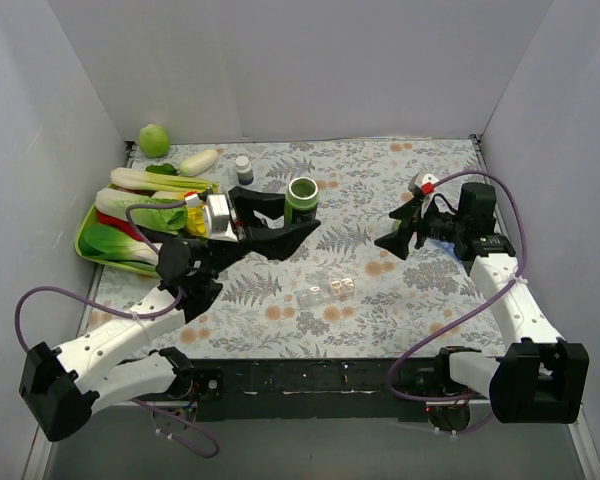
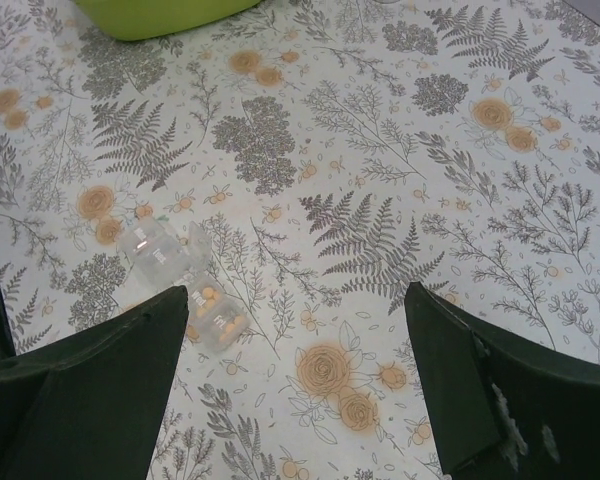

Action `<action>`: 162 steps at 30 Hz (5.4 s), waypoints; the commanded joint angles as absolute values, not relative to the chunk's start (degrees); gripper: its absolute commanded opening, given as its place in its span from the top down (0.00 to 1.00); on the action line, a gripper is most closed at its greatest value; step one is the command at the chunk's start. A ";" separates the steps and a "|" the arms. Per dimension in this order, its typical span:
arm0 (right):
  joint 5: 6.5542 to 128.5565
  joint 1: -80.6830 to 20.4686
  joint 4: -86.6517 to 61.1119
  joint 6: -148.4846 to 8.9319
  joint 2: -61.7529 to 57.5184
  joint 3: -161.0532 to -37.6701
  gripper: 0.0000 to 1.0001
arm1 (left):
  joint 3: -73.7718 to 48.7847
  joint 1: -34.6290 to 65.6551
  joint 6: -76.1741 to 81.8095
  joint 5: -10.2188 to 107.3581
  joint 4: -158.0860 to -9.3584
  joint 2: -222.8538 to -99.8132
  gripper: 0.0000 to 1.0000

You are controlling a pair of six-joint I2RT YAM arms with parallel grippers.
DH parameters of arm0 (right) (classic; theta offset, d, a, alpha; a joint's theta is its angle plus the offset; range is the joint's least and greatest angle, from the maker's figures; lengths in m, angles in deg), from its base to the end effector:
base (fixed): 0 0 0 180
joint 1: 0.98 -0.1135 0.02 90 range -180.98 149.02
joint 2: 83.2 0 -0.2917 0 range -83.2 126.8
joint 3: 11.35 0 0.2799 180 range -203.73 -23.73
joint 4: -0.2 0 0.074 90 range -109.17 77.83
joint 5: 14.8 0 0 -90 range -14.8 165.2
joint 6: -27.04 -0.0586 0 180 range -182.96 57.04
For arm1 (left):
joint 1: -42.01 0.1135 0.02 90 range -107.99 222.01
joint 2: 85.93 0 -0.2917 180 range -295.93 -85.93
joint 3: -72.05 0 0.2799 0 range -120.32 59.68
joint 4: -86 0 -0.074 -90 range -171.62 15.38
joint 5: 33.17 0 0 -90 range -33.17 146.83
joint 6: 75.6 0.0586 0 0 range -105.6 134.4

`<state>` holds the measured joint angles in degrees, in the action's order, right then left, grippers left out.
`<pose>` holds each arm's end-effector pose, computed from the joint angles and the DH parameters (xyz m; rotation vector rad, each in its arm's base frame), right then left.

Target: Sort the pills into containers

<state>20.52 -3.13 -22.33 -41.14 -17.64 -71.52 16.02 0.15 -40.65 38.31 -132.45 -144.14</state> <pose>0.2713 0.0580 0.3023 -0.9349 1.6681 0.7425 0.1741 -0.1810 0.4274 0.2182 1.0973 -1.6886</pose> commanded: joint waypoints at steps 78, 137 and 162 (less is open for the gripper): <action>23.52 -2.83 -30.37 -24.82 -18.07 -66.27 0.02 | 10.11 1.32 -8.01 21.24 -62.55 -172.06 1.00; 23.25 -2.74 -30.98 -24.90 -17.81 -66.44 0.02 | -7.38 -3.25 -8.81 28.53 -46.29 -182.34 1.00; 23.25 -2.56 -31.07 -24.82 -17.81 -66.44 0.02 | -11.16 -4.57 -8.19 31.08 -41.72 -185.07 1.00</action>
